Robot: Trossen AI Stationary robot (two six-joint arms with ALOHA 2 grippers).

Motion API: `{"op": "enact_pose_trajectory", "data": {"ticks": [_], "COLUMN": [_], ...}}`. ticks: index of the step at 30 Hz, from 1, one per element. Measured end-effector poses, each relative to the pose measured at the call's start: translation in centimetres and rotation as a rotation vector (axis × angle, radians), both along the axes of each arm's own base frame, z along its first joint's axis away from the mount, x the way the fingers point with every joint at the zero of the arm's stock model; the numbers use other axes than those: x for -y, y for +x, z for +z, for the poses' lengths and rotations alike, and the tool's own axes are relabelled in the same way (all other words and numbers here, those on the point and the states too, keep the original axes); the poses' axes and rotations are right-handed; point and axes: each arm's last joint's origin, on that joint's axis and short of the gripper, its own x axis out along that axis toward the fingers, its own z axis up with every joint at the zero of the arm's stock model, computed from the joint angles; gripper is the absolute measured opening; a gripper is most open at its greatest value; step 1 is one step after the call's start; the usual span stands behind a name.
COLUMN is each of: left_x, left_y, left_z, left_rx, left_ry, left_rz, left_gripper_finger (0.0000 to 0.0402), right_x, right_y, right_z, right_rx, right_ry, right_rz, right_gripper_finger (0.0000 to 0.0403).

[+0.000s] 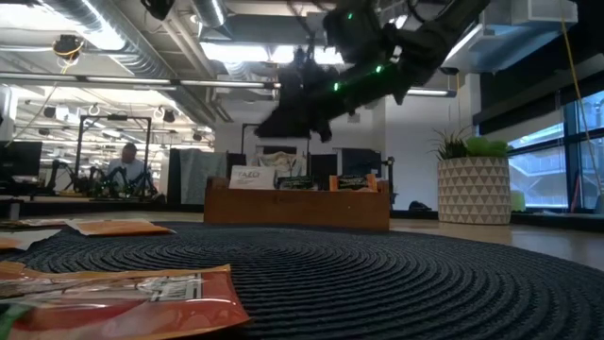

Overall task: Pick & Place Tea
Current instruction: Put the orange tea bag into the right of the wooden organizer

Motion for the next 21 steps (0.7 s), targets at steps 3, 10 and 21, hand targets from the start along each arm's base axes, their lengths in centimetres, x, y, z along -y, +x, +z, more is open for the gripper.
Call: {"op": "enact_pose_trajectory", "data": {"ticks": [3,10,21], "left_x": [0.7,4.5,12.7], "left_y": [0.5,3.6,5.8], "left_z": [-0.3,-2.8,-8.6], "left_rx": [-0.007,-0.043,-0.259], "left_ry": [-0.052,-0.135,-0.392], "left_rz": [-0.059,-0.158,-0.082], "left_gripper_finger": [0.0066,0.0066,0.0066], "right_x": [-1.7,-8.8,-24.0], "right_y": [0.0,-0.3,-5.3], "right_z": [0.9,0.7,-0.6], "right_rx": [0.030,-0.020,-0.143], "right_ry": [0.071,0.299,0.217], "right_rz": [0.175,0.519,0.558], "right_gripper_finger": [0.0078,0.0078,0.0078]}}
